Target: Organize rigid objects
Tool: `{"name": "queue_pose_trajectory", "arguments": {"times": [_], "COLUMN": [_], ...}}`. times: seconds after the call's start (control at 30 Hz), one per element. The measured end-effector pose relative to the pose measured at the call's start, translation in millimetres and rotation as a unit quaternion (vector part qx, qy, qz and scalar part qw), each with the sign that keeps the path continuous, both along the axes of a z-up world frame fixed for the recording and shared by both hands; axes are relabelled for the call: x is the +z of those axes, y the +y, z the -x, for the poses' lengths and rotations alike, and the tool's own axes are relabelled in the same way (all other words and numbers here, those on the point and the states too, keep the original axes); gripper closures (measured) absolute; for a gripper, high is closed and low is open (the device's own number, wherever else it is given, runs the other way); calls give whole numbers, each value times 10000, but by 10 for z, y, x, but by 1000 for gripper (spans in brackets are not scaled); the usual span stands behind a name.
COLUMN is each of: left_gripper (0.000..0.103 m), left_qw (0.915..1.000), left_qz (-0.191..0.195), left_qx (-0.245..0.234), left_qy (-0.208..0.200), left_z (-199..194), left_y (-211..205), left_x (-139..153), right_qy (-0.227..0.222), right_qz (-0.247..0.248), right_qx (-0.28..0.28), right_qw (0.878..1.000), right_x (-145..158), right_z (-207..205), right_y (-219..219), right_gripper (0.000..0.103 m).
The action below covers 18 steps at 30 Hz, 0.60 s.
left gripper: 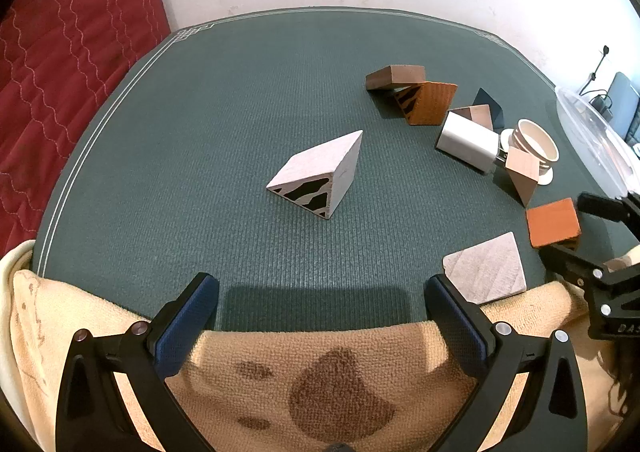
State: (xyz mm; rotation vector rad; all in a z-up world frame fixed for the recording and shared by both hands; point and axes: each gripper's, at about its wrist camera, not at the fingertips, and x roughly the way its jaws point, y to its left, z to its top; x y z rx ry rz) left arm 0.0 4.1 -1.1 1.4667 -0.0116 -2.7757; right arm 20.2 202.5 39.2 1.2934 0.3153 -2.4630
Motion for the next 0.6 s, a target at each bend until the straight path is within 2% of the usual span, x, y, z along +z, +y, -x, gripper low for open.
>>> {"name": "queue_pose_trajectory", "arguments": {"times": [0.13,0.23,0.3,0.4,0.6], "left_gripper": [0,0,0,0,0], "left_qw": [10000,10000,10000,9999,9983], "left_qz": [0,-2,-13,-4,-11], "left_qx": [-10,-19,-17,94,581], "left_qy": [-2,-6,-19,-62,-88], "left_z": [-5,-7,3,32,148], "left_y": [-10,-17,-22,-42,-127], "left_x": [0,1,7,26,87], "right_qy": [16,65,89,82,260], "right_qz": [94,173,233,373,385], "right_qx": [217,237,182,57,-81], "right_qw": [9997,9995,9995,9993,9989], "right_x": [36,44,56,48,20], "right_z": [35,19,5,12,-75], "right_y": [-79,-86,-55,8,85], "right_gripper": [29,46,63,67,69]}}
